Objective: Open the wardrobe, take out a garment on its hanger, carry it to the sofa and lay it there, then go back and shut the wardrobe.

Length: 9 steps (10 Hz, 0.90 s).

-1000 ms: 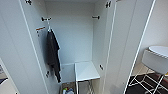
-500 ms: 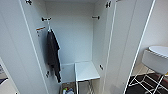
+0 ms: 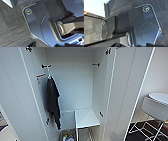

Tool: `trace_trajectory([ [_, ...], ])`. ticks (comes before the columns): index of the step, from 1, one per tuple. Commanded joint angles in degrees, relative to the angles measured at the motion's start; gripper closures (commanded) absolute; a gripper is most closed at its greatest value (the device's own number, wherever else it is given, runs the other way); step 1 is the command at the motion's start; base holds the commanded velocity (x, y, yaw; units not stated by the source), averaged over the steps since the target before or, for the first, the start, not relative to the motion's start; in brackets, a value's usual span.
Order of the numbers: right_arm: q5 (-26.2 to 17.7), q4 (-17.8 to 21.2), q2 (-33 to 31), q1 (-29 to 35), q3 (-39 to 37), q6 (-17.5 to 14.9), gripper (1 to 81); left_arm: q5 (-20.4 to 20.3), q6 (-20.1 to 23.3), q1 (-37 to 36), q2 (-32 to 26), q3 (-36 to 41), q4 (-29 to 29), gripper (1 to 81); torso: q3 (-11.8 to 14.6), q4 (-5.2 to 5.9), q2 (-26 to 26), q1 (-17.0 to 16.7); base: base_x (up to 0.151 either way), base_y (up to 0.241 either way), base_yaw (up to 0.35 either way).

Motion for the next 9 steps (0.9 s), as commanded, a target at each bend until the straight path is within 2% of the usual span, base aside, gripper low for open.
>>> trace_trajectory([
  [1,-1.55,0.78,-9.88,3.4,9.58,0.64,1.0,1.46,19.7,-5.22,-5.5,6.4,-24.53,1.0,0.0,0.0,0.0,0.0,0.0,0.0,0.0],
  [4,0.3,2.88,-18.54,5.15,18.33,0.72,1.0,2.69,18.28,-8.39,-12.38,14.85,-28.76,1.0,0.0,0.0,0.0,0.0,0.0,0.0,0.0],
  [7,0.74,4.48,-26.01,7.18,24.66,2.21,1.0,1.72,18.45,-10.59,-21.16,27.16,-28.14,1.0,0.0,0.0,0.0,0.0,0.0,0.0,0.0],
  [9,1.78,4.47,-30.31,8.76,28.35,2.57,1.0,1.55,19.24,-13.22,-24.34,28.31,-27.27,1.0,0.0,0.0,0.0,0.0,0.0,0.0,0.0],
])
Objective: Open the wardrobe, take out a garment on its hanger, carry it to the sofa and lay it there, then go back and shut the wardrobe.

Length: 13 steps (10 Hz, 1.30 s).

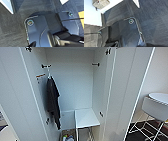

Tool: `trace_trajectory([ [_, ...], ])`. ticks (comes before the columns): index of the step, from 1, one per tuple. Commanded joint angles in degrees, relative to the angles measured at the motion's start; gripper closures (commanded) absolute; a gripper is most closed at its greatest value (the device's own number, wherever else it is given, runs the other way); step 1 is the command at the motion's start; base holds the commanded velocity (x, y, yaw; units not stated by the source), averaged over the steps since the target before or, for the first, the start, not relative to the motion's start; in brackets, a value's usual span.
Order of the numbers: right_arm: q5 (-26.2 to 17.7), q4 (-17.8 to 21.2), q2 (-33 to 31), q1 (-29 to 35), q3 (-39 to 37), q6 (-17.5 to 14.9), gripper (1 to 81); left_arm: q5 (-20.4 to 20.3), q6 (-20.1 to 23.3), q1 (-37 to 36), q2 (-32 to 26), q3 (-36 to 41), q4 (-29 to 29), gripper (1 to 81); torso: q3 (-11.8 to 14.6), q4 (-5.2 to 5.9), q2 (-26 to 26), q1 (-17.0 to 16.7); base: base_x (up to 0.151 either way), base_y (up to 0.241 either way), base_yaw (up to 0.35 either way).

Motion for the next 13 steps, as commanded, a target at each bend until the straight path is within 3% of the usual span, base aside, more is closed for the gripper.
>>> trace_trajectory([
  [1,1.22,1.35,-7.57,5.44,5.58,1.19,1.0,2.69,1.13,-7.81,-9.39,5.43,-0.39,1.0,0.0,0.0,0.0,0.0,0.0,0.0,0.0],
  [3,4.83,1.61,-11.07,6.49,6.36,2.92,1.0,1.49,1.04,-8.86,-18.39,18.27,-0.22,1.0,0.0,0.0,0.0,0.0,0.0,0.0,0.0],
  [5,5.1,1.35,-15.57,7.64,7.25,6.02,1.0,-6.52,0.78,-8.86,-26.97,27.84,-0.22,1.0,0.0,0.0,0.0,0.0,0.0,0.0,0.0],
  [6,6.05,1.35,-18.03,7.99,7.34,7.51,1.0,-7.58,0.6,-8.86,-30.92,30.92,-0.3,1.0,0.0,0.0,0.0,0.0,0.0,0.0,0.0],
  [8,8.17,1.26,-21.55,8.96,6.81,10.24,1.0,-11.8,-0.62,-8.95,-36.47,31.56,-1.53,1.0,0.0,0.0,0.0,0.0,0.0,0.0,0.0],
  [11,8.26,1.44,-24.62,12.56,4.35,12.7,1.0,-13.83,-9.4,-10.44,-44.38,31.38,-1.63,1.0,0.0,0.0,0.0,0.02,0.0,0.0,0.0],
  [13,8.17,1.53,-26.39,15.36,3.82,13.94,1.0,-13.92,-12.41,-12.46,-48.26,31.21,-1.71,1.0,0.0,0.0,0.0,0.0,0.0,0.0,0.0],
])
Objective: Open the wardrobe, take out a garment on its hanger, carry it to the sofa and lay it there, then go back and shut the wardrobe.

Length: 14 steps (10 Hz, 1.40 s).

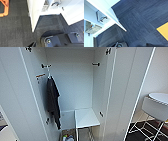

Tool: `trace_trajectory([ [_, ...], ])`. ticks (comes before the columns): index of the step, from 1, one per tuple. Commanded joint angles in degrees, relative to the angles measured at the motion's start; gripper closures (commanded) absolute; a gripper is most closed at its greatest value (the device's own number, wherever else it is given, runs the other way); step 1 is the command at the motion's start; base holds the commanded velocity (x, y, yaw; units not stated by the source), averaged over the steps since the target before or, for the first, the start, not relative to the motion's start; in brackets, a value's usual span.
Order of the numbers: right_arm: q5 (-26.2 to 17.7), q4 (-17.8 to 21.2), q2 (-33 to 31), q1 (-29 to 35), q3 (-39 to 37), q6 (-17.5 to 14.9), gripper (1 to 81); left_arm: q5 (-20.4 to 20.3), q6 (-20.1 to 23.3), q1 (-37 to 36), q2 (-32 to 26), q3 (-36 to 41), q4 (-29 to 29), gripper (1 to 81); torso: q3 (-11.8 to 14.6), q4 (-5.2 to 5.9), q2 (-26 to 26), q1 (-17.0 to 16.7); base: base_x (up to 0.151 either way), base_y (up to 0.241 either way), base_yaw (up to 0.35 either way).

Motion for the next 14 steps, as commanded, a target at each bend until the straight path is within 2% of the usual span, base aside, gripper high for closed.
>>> trace_trajectory([
  [1,-0.98,0.61,-7.38,8.57,-3.14,2.81,1.0,-1.68,-8.43,-8.01,-11.2,-0.26,-0.85,1.0,0.0,0.0,0.0,0.0,0.0,0.0,0.0],
  [2,-1.07,0.61,-7.81,10.07,-4.18,3.25,1.0,-1.68,-10.6,-9.51,-11.98,-1.47,-0.93,1.0,0.0,0.0,0.0,0.0,0.0,0.0,0.0],
  [4,-1.16,0.61,-8.35,13.75,-6.75,5.45,1.0,-1.68,-19.39,-12.49,-12.95,-6.3,-0.76,1.0,0.0,0.0,0.0,0.0,0.0,0.0,0.0],
  [7,-2.21,-0.27,-8.96,24.29,-11.41,9.76,1.0,-1.15,-25.67,-18.82,-14.54,-13.0,-0.85,1.0,-0.05,0.0,0.02,0.02,0.0,0.0,0.0],
  [9,-7.91,-1.75,-8.7,32.21,-12.98,9.85,1.0,-1.32,-26.98,-20.85,-16.82,-13.96,-0.85,1.0,-0.05,0.0,0.02,0.05,0.0,0.0,0.0],
  [12,-12.93,-3.43,-6.6,40.74,-13.52,9.85,1.0,-0.71,-28.21,-26.02,-16.12,-16.34,-0.85,1.0,-0.09,0.0,0.06,0.09,0.0,0.0,0.0],
  [13,-13.82,-2.46,-5.01,42.77,-13.17,10.02,1.0,0.78,-28.57,-28.49,-15.15,-16.26,-0.76,1.0,-0.09,0.0,0.06,0.09,0.0,0.0,0.0],
  [14,-14.08,-1.94,-3.16,44.35,-12.9,11.78,1.0,3.86,-28.57,-31.39,-13.57,-16.34,-0.58,1.0,-0.09,0.0,0.06,0.09,0.0,0.0,0.0],
])
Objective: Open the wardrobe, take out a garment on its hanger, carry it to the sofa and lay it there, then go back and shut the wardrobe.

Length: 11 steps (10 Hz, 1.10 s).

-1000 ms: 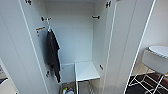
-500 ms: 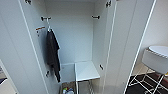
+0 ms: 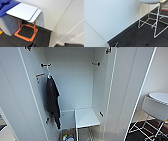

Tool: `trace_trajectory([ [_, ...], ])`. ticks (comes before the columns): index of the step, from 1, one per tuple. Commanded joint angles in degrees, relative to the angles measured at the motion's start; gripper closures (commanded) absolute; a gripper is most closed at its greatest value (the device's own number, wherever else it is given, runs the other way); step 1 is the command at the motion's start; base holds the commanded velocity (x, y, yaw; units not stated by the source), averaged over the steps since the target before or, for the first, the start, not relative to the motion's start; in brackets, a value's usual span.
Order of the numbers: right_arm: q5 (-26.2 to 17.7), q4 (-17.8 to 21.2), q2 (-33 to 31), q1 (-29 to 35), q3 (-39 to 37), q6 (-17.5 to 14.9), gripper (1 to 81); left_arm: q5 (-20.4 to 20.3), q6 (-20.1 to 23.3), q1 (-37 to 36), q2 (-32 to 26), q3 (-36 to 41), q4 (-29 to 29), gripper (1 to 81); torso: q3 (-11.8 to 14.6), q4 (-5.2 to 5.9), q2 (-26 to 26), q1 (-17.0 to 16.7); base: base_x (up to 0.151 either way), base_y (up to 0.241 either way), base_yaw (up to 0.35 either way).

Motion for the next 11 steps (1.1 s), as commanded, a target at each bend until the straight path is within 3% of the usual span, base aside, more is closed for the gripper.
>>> trace_trajectory([
  [1,-4.55,0.09,3.01,12.53,-0.5,5.32,1.0,7.75,-1.09,-12.06,0.23,-2.54,-0.07,1.0,0.0,0.0,0.0,0.0,0.0,0.0,0.0],
  [4,-4.29,0.17,9.44,14.29,1.53,10.95,1.0,14.44,-1.09,-17.69,8.94,-1.4,-0.07,1.0,-0.02,0.0,0.02,0.02,0.0,0.0,0.0],
  [6,-3.5,0.09,14.07,12.27,4.41,13.76,1.0,16.2,-1.01,-18.14,15.06,-0.17,0.19,1.0,-0.05,0.0,0.05,0.07,0.0,0.0,0.0],
  [9,-2.97,-0.79,19.9,7.18,11.81,13.86,1.0,17.96,-0.66,-16.47,23.53,-0.34,1.07,1.0,-0.11,0.0,0.09,0.11,0.0,0.0,0.0],
  [11,-2.62,-4.83,23.86,3.49,14.36,13.77,1.0,18.13,-0.39,-14.71,31.18,-1.92,3.09,1.0,-0.13,0.0,0.13,0.15,0.0,0.0,0.0],
])
